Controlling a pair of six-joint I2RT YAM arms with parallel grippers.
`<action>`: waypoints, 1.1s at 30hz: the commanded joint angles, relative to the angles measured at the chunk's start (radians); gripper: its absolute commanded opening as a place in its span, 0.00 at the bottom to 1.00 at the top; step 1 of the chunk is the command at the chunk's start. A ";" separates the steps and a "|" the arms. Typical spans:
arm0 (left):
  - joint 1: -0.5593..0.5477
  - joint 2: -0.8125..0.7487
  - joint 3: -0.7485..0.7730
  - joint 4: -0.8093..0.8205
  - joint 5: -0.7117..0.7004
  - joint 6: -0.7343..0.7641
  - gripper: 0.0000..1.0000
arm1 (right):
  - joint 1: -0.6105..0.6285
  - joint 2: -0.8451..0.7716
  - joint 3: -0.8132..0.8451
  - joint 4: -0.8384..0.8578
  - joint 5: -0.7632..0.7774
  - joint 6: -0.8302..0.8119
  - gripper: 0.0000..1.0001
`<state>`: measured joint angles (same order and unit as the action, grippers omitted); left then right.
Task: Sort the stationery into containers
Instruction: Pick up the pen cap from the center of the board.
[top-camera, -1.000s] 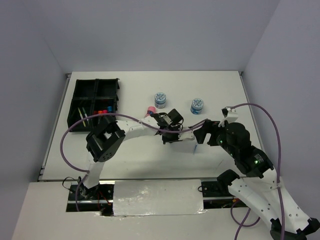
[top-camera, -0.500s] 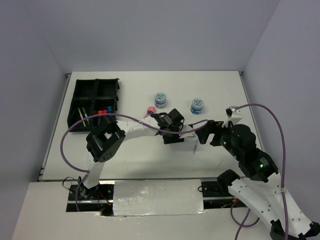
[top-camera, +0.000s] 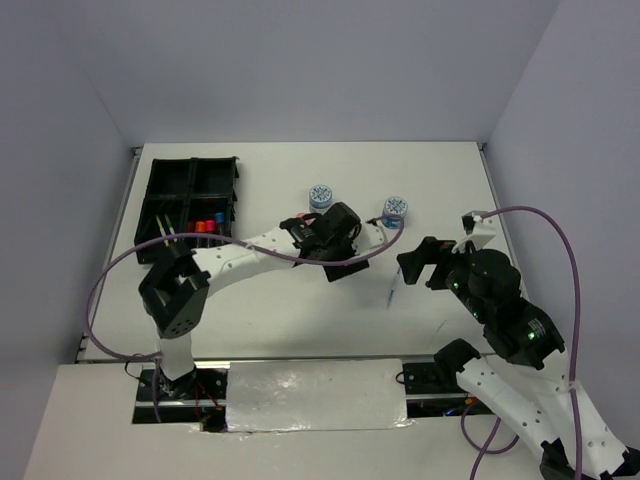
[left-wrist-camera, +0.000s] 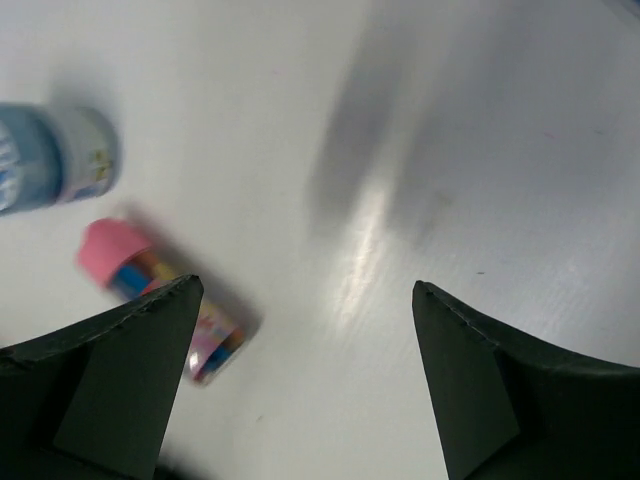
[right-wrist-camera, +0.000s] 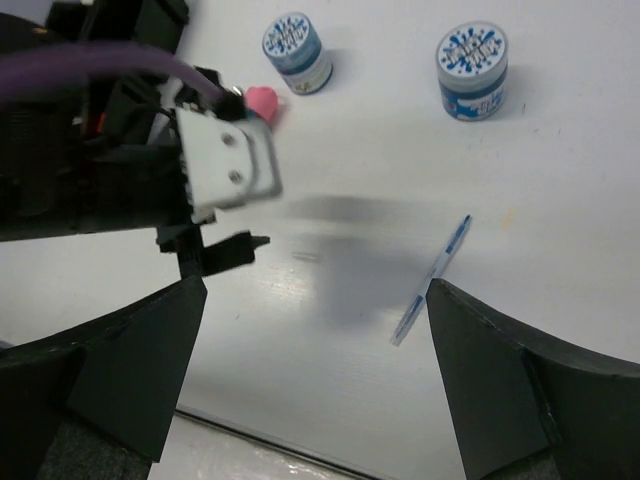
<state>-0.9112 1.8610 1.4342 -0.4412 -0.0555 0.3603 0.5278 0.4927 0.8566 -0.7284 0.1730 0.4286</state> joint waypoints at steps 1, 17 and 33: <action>0.006 -0.098 0.035 0.033 -0.288 -0.275 0.99 | 0.003 -0.020 0.068 0.000 0.060 -0.017 1.00; -0.041 -0.353 -0.300 -0.083 -0.382 -2.066 0.99 | -0.002 0.049 0.096 -0.043 0.129 0.055 1.00; -0.097 0.225 0.269 -0.640 -0.317 -2.652 0.81 | -0.002 -0.031 0.116 -0.101 0.091 0.016 1.00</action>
<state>-1.0050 2.0815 1.7275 -1.0229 -0.3988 -1.9507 0.5278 0.4789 0.9352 -0.8040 0.2749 0.4698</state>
